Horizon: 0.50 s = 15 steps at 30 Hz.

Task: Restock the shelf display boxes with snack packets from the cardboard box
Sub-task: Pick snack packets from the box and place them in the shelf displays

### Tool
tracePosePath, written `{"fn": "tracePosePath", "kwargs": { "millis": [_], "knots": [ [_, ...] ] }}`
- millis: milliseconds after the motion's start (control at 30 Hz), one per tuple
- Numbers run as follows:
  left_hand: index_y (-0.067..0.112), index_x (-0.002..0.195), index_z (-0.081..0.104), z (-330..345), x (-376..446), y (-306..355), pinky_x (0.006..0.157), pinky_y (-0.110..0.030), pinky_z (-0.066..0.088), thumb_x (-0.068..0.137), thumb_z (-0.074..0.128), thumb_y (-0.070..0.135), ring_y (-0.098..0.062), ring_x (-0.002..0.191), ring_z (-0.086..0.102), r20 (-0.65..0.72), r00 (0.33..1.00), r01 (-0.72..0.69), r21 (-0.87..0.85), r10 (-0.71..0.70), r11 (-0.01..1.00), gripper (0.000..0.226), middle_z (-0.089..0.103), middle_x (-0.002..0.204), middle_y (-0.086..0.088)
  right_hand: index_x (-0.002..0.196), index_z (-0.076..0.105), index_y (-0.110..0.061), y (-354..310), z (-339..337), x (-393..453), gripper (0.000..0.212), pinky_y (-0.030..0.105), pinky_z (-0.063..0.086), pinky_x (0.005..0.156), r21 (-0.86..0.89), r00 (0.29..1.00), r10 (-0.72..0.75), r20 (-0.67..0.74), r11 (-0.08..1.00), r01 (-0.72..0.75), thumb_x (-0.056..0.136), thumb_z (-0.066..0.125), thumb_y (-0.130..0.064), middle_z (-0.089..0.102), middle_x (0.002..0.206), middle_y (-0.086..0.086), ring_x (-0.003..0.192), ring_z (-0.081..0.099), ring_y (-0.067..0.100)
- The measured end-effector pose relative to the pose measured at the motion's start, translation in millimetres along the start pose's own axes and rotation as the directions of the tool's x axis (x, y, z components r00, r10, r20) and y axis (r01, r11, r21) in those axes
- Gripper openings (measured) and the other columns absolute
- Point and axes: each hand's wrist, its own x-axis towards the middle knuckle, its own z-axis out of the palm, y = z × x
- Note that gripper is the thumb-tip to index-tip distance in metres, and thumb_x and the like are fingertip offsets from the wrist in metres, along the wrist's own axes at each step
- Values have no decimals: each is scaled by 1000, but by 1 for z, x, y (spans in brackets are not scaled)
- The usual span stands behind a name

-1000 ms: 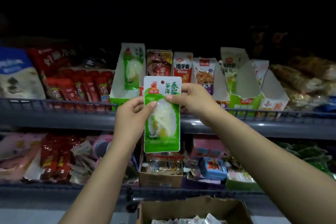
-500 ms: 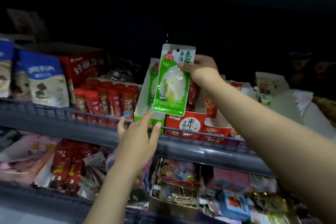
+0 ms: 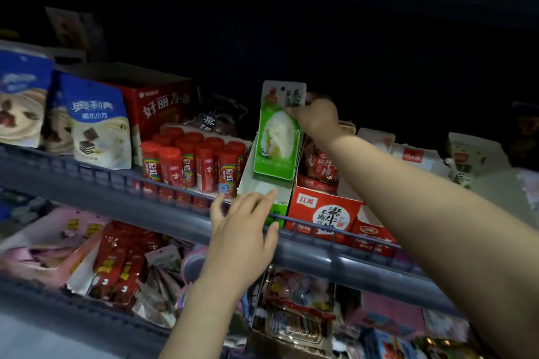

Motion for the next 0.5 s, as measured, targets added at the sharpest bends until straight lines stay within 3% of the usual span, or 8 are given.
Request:
{"fn": "tracePosePath", "kwargs": {
  "millis": [167,267,400,500],
  "knots": [
    [30,139,42,6,1,-2,103,-30,8,88,46,35,-9,118,42,-49,998,-26,8,26,1000,51,51,117,12,112,64,-12,12,9,6,34,31,47,94,-33,999,23,37,999,-22,83,69,-29,65,116,7,109,59,23],
    [31,140,39,9,1,-2,102,-28,6,90,48,35,-6,119,38,-58,998,-23,-3,23,1000,51,48,119,13,112,63,-13,19,9,8,36,34,47,94,-184,997,43,64,982,-31,84,68,-35,64,115,5,108,59,23],
    [28,133,49,12,2,-2,100,-29,12,84,49,34,-8,110,46,-81,997,-11,-6,11,1000,49,54,111,12,116,60,-13,21,6,10,45,38,48,94,-304,998,24,57,953,-6,79,72,-36,62,118,8,110,58,26],
    [28,134,48,10,2,-1,100,-29,11,85,49,34,-8,112,47,-75,997,-11,-4,11,1000,49,54,113,12,121,55,-14,21,2,9,51,32,48,85,-441,1000,2,20,897,7,80,71,-40,60,118,8,109,57,27]
  ]
}}
